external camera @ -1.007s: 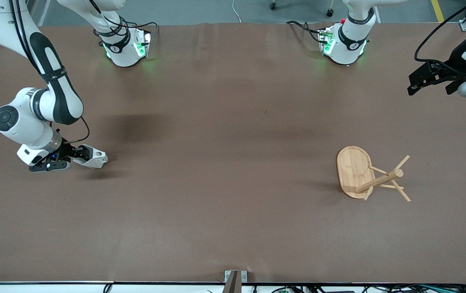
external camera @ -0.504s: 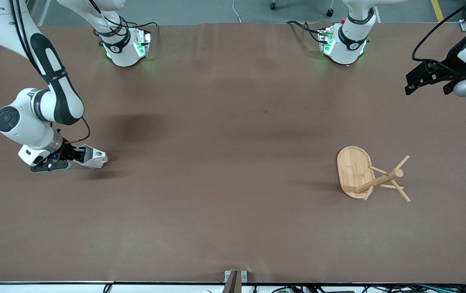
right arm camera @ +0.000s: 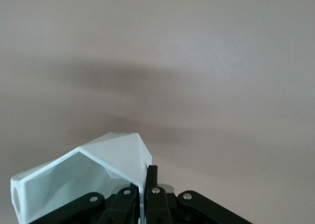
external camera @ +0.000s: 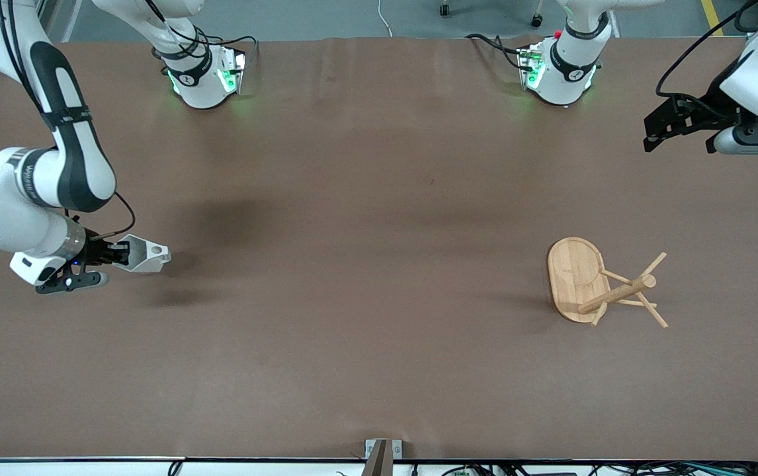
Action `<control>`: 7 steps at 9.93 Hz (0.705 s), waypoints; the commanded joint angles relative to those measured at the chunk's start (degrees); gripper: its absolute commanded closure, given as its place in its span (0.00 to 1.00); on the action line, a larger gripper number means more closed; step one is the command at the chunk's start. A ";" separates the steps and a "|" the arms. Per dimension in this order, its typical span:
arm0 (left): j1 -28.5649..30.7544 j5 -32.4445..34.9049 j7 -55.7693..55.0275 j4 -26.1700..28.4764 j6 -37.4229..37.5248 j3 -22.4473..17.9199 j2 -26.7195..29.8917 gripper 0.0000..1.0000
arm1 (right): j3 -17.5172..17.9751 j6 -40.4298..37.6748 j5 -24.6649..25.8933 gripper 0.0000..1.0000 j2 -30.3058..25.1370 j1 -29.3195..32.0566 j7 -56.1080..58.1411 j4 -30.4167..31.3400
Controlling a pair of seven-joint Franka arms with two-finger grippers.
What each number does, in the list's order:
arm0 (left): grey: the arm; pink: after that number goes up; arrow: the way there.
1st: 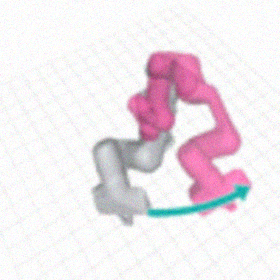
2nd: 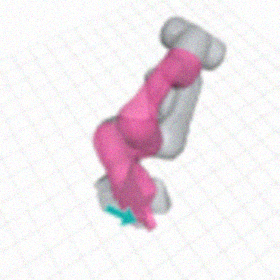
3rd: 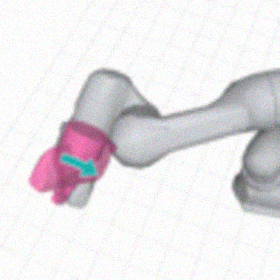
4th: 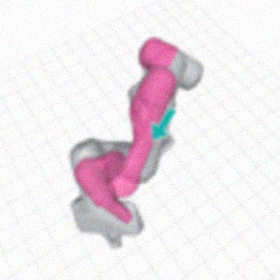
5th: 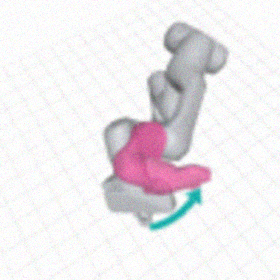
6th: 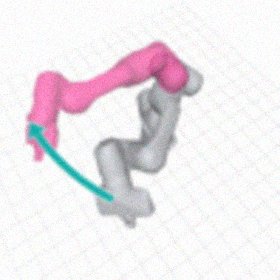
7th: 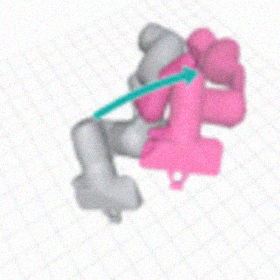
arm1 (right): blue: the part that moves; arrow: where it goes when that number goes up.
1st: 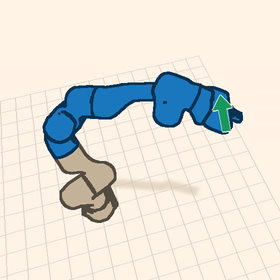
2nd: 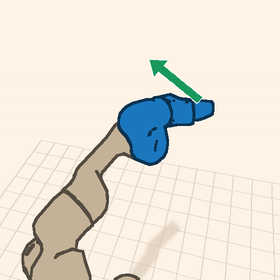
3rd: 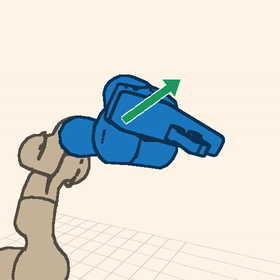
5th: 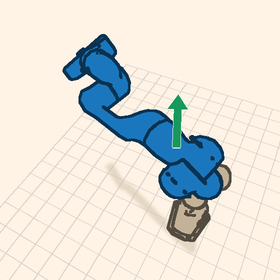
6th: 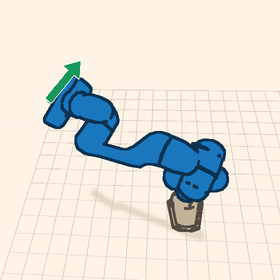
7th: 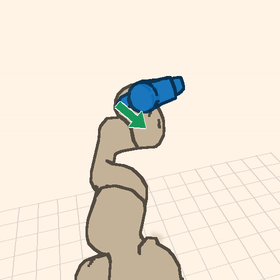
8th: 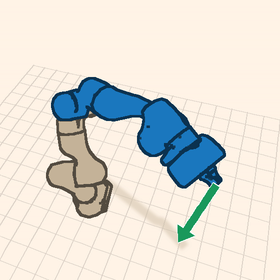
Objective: Hang cup on rack
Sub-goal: 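Lift the cup with the right gripper while the left gripper approaches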
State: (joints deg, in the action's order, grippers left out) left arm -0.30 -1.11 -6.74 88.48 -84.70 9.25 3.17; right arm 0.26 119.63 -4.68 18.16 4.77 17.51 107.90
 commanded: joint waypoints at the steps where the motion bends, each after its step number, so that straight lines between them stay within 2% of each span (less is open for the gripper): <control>1: -0.14 -0.65 0.15 0.38 0.41 1.81 -1.06 0.00 | 3.76 -10.00 -11.95 0.99 0.38 -0.38 1.90 -6.82; 3: -0.41 -2.91 0.06 0.21 -0.11 5.23 -1.24 0.00 | 9.11 -10.91 -26.72 0.99 1.26 -1.33 3.67 -6.74; 5: -0.32 -10.02 0.06 0.20 -4.05 10.58 -1.77 0.00 | 14.65 -10.39 -37.54 0.99 4.67 -3.88 4.02 -7.00; 7: -0.50 -15.91 1.89 0.21 -7.40 16.47 -3.95 0.00 | 19.92 -10.91 -44.17 0.99 4.96 -3.81 3.41 -7.27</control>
State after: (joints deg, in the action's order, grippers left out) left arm -0.85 -14.37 -6.50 88.44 -90.75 22.82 2.21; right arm 17.19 109.61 -45.22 22.89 -0.41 20.51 101.39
